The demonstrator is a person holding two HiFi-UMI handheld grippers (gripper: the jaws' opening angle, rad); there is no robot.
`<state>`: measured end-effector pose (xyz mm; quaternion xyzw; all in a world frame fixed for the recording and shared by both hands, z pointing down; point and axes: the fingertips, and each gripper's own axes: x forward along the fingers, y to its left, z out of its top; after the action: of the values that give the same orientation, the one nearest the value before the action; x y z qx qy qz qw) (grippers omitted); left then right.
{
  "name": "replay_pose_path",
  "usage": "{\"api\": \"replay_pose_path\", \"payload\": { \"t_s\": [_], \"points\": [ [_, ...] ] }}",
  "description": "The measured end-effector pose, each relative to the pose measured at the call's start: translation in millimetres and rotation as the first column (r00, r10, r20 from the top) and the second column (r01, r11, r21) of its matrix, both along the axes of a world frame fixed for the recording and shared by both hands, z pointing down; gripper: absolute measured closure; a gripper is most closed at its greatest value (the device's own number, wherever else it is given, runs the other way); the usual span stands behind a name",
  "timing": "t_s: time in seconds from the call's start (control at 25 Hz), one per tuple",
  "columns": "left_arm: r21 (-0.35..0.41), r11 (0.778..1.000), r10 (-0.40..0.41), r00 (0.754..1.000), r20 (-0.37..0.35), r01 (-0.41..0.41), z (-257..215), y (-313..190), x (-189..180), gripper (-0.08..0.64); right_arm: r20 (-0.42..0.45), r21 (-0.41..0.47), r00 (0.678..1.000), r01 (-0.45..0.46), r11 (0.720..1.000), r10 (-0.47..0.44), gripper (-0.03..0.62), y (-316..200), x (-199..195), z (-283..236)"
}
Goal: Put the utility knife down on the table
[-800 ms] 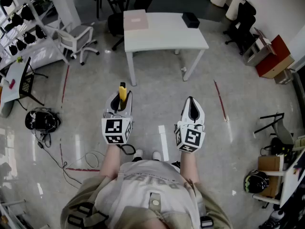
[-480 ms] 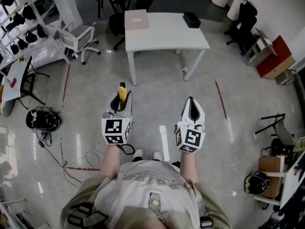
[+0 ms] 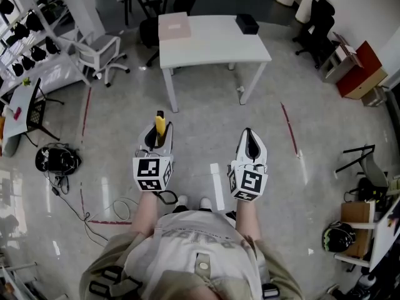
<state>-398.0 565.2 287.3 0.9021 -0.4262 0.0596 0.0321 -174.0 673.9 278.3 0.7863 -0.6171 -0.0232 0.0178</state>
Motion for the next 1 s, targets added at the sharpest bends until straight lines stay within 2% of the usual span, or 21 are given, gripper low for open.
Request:
{"api": "replay_pose_path", "payload": {
  "t_s": [0.2,0.24,0.28,0.32,0.68,1.0],
  "points": [
    [0.01,1.0,-0.005,1.0,0.001,0.005,-2.8,0.8,20.6,0.451,0.115,0.067,0.992,0.034,0.997,-0.041,0.575,3.0,25.8,-1.4],
    [0.011,1.0,-0.01,1.0,0.0,0.01,-3.4,0.1,24.1,0.451,0.128,0.067,0.99,0.053,0.996,-0.061,0.444,2.1,29.6,-0.5],
    [0.011,1.0,-0.017,1.0,-0.002,0.017,-3.7,-0.5,27.4,0.451,0.133,0.062,0.988,0.07,0.996,-0.077,0.372,1.5,33.6,0.8],
    [0.009,1.0,-0.023,1.0,-0.004,0.023,-3.7,-0.8,30.9,0.451,0.133,0.057,0.987,0.079,0.995,-0.085,0.361,1.9,38.6,1.8],
    [-0.009,0.999,-0.049,0.999,0.019,0.049,5.7,4.5,70.4,0.451,0.166,0.045,0.983,0.077,0.996,-0.084,0.362,13.5,91.1,17.4],
    [-0.06,0.995,-0.076,0.997,0.029,0.077,25.2,-23.1,69.3,0.451,0.206,0.012,0.975,0.086,0.996,-0.087,0.362,-16.4,101.6,42.0]
  ]
}}
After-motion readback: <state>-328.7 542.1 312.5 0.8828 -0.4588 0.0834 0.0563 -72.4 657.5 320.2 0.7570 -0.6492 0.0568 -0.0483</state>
